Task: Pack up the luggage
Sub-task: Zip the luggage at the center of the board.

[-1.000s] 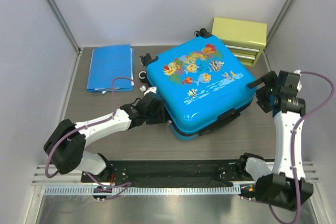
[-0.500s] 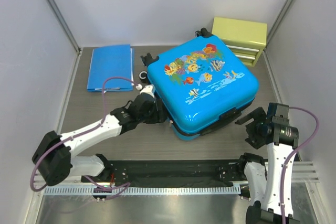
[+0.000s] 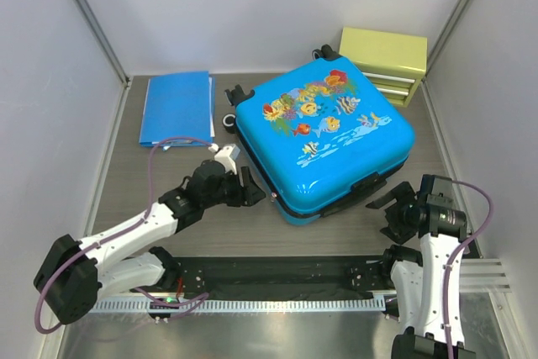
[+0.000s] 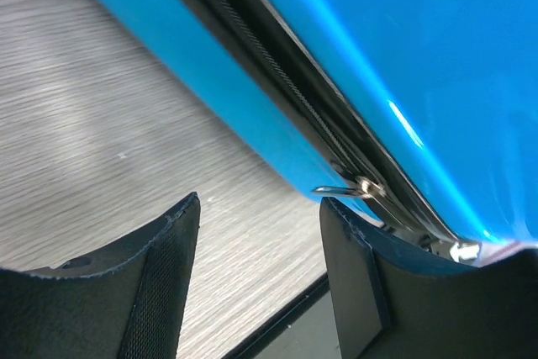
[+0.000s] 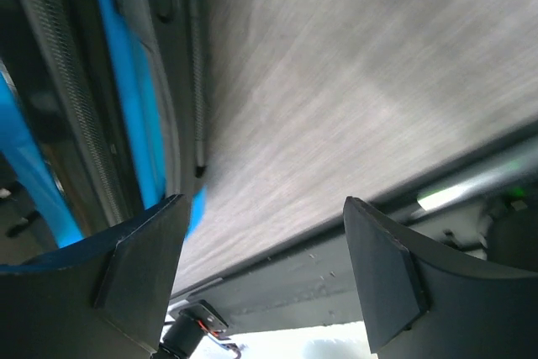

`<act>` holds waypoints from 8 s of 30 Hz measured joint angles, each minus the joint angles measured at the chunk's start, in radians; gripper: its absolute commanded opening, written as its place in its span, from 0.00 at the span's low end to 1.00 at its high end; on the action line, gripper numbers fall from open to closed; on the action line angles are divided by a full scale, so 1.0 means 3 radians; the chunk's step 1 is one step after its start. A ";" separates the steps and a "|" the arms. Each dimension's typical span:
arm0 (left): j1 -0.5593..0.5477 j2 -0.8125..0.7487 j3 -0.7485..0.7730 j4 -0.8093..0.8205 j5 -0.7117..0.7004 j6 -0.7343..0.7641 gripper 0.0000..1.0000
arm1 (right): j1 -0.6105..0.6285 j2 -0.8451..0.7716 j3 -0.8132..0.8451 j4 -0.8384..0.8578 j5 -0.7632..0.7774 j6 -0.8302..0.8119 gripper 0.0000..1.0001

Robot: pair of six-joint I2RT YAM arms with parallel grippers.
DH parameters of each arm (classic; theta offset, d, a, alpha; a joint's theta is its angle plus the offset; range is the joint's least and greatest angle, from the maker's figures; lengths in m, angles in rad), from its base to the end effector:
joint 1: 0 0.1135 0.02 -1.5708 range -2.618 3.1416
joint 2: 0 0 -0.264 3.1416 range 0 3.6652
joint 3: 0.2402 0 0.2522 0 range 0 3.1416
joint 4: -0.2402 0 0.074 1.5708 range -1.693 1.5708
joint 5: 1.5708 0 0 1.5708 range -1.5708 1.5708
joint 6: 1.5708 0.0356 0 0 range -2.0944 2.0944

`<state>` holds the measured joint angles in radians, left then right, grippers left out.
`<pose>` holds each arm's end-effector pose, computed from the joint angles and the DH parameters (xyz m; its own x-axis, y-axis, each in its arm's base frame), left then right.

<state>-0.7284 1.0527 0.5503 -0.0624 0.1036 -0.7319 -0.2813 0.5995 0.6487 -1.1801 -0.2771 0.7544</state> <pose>0.1656 -0.1527 0.2189 -0.7832 -0.1921 -0.5914 0.2741 0.7470 -0.6057 0.0890 -0.0156 0.2365 -0.5272 0.8380 -0.1408 0.7083 0.5249 0.4720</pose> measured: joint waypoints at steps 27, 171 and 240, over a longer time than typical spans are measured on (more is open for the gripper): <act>-0.0011 -0.0045 -0.0351 0.0610 0.0540 0.0219 0.60 | 0.0526 0.0403 -0.0696 0.1506 -0.0120 0.0528 0.72; 0.0983 0.0520 -0.0018 0.1297 0.0912 0.0633 0.57 | -0.0362 0.2010 0.0294 0.1231 -0.0003 -0.0999 0.01; 0.1294 0.1470 0.0638 0.1232 0.1099 0.0974 0.00 | -0.0338 0.1943 0.0345 0.0992 -0.0132 -0.1167 0.01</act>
<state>-0.3401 1.4937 0.7418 0.3073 0.4332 -0.4397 -0.3828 1.1824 0.7521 -0.8825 -0.3168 0.4042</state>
